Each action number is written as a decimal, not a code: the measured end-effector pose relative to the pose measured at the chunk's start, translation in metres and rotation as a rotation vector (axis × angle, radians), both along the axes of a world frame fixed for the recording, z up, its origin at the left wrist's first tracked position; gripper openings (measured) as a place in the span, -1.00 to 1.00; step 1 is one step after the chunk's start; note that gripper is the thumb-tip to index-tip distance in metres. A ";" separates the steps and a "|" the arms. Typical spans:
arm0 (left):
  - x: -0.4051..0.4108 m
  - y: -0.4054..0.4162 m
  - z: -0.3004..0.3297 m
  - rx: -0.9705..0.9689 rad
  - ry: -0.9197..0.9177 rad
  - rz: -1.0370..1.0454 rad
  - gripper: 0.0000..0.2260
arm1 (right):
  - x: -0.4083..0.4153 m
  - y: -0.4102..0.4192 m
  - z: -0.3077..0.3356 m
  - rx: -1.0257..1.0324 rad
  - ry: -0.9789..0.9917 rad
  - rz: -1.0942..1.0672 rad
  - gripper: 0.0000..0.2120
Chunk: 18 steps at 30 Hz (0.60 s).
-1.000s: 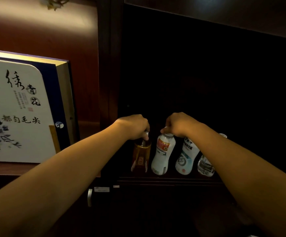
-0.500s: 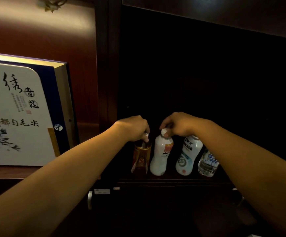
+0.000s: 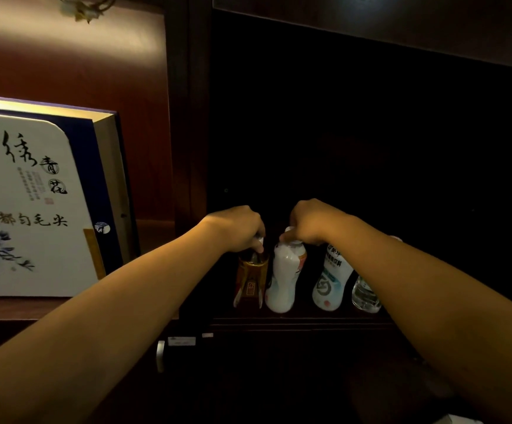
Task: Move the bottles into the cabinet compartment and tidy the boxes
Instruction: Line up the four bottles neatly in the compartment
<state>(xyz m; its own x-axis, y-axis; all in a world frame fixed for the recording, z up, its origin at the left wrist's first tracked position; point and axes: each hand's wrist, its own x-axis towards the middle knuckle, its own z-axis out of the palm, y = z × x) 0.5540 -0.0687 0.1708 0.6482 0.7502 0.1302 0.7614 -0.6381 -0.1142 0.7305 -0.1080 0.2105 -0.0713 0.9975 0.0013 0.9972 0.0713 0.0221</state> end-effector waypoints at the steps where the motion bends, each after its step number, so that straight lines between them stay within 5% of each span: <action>1: 0.000 0.000 0.000 0.009 0.001 -0.004 -0.59 | 0.000 -0.001 0.001 -0.014 0.008 0.001 -0.68; 6: -0.001 0.001 0.001 -0.015 -0.008 0.002 -0.58 | 0.009 -0.003 0.009 -0.078 0.031 0.064 -0.63; 13: -0.001 0.000 0.004 -0.080 -0.020 0.015 -0.56 | 0.020 -0.001 0.005 -0.065 0.118 0.072 -0.30; 18: -0.001 -0.007 0.004 -0.015 -0.009 -0.022 -0.47 | 0.021 -0.004 0.002 0.041 0.038 0.105 -0.56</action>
<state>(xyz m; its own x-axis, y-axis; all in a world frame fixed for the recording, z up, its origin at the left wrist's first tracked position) 0.5528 -0.0761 0.1744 0.6635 0.7377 0.1248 0.7481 -0.6564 -0.0973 0.7513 -0.1119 0.2126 -0.1744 0.9836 0.0466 0.9845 0.1751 -0.0109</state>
